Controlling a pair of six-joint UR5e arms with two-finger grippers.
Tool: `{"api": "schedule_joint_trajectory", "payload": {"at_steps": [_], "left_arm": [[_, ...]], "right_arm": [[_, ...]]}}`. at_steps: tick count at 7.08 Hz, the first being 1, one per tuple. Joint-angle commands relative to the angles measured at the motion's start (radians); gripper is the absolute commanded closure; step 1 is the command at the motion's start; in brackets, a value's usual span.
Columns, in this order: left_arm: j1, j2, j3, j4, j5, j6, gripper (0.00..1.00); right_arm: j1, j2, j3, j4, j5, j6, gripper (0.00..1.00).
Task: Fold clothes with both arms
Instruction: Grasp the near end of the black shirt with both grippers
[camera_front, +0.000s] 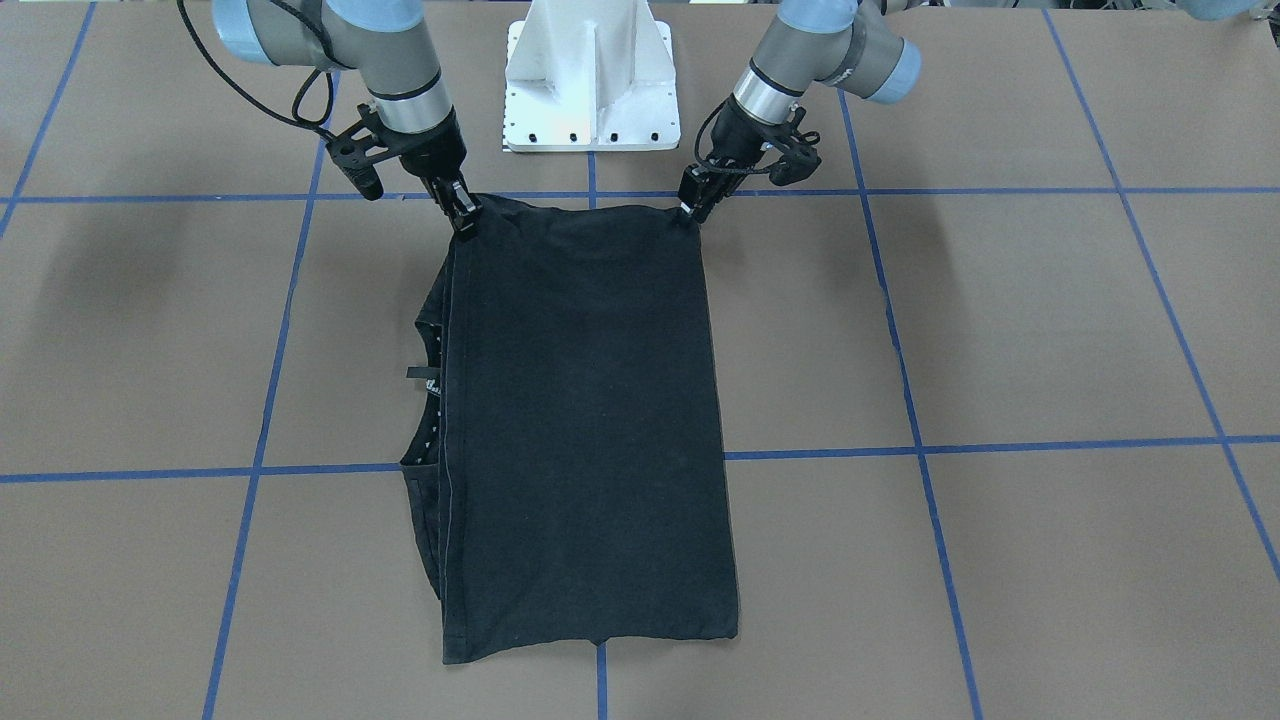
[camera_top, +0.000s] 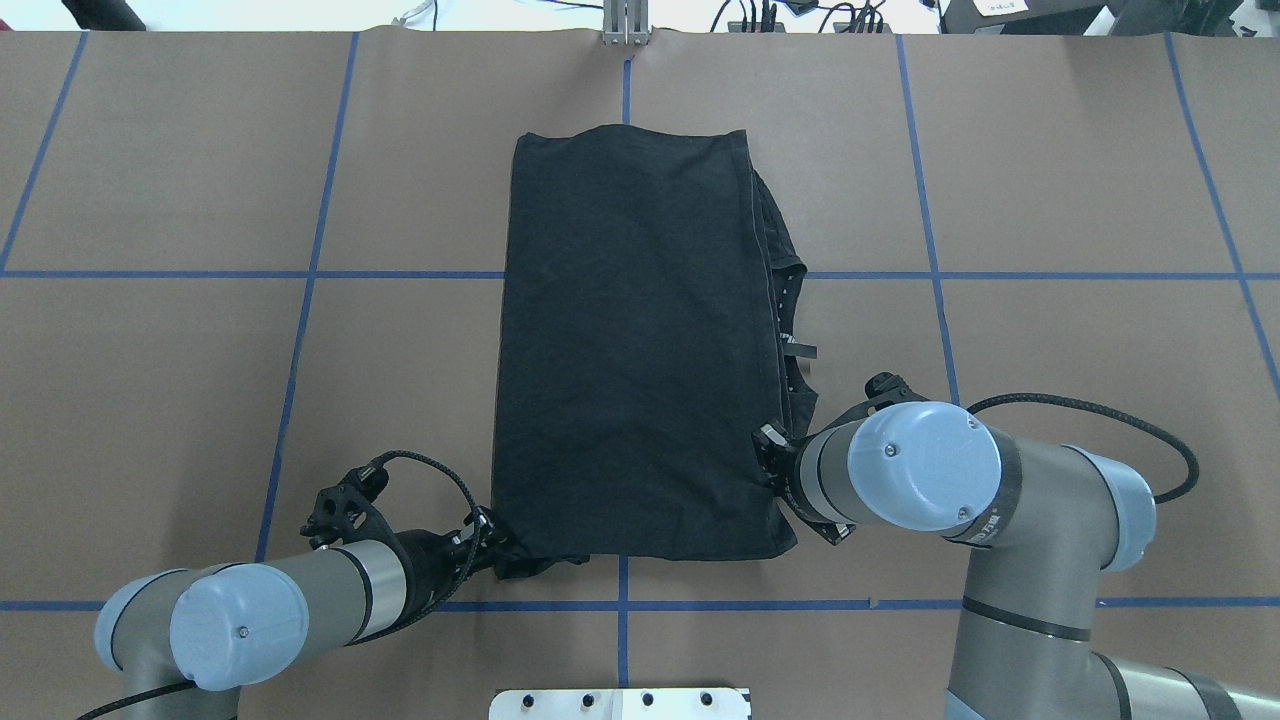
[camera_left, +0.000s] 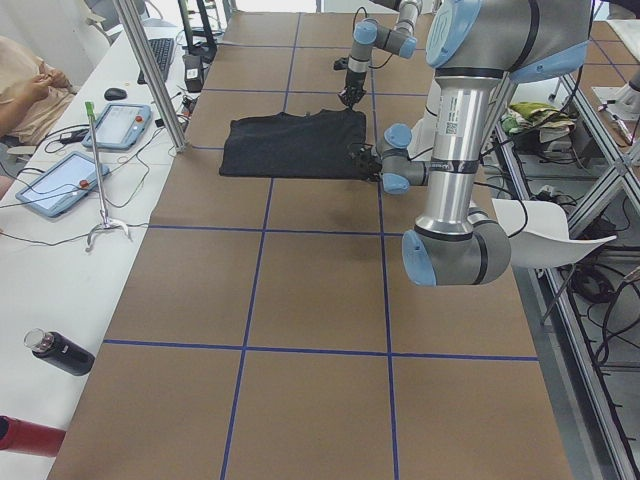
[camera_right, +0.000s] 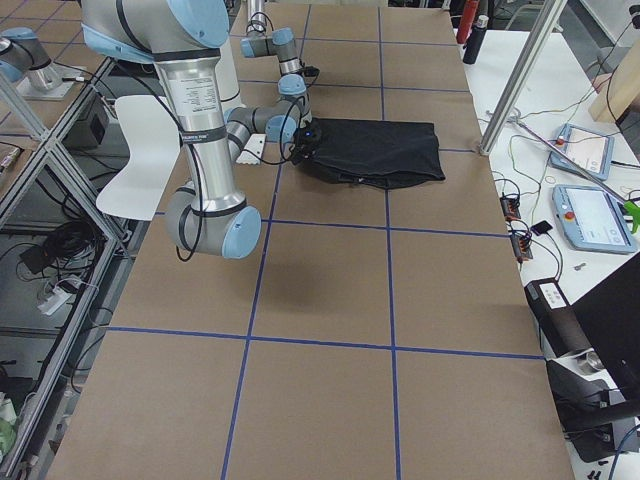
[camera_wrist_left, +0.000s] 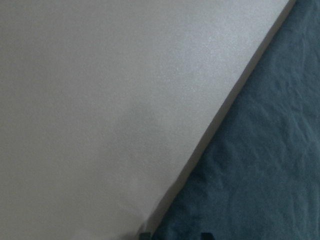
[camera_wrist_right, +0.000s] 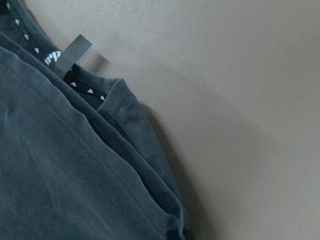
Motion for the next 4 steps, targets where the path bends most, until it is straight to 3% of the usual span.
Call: {"api": "schedule_joint_trajectory", "payload": {"at_steps": [1,2,4], "left_arm": [[0.009,-0.002,0.000,0.011,0.000,-0.004,0.53],[0.018,-0.008,-0.001,0.041,0.000,-0.007,0.54],[0.019,-0.010,-0.008,0.044,-0.003,-0.007,1.00]], "right_arm": [[0.000,-0.001,-0.002,0.000,0.000,0.000,1.00],[0.000,-0.001,-0.002,0.000,0.000,0.000,1.00],[0.000,-0.001,-0.002,0.000,0.000,0.000,1.00]]}}
